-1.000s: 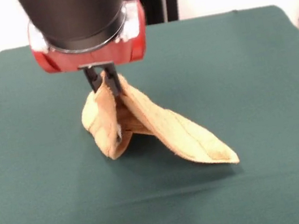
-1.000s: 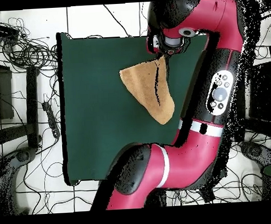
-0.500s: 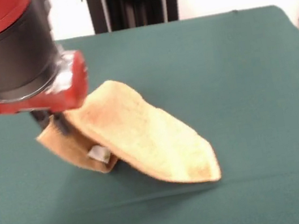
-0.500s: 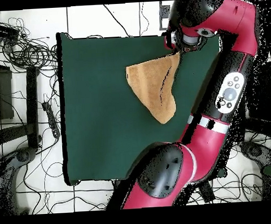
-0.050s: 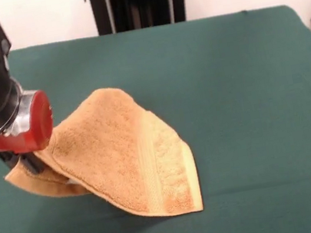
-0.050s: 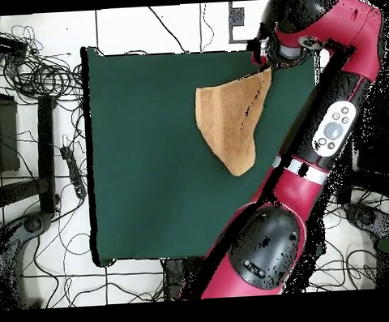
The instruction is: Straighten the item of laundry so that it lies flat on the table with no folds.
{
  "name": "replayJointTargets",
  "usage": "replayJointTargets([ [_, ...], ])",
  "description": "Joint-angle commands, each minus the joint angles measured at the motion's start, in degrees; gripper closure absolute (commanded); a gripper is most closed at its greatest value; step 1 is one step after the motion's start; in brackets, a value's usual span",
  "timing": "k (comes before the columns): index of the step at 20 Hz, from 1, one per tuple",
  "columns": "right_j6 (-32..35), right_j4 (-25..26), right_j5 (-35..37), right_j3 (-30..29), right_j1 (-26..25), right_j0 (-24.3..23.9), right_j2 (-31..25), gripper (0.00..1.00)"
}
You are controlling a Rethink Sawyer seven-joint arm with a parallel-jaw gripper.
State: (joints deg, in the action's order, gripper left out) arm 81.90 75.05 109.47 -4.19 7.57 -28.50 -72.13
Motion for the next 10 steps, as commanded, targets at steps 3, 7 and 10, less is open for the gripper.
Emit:
replayJointTargets([
  [3, -17.6, 13.3, 1.9, -3.9, -1.4, 0.5, -22.8, 1.0],
  [7, -11.9, 16.6, 0.9, -3.9, -1.9, 0.7, -25.3, 1.0],
  [10, -12.0, 17.1, 1.2, -4.5, -2.1, 0.8, -25.5, 1.0],
])
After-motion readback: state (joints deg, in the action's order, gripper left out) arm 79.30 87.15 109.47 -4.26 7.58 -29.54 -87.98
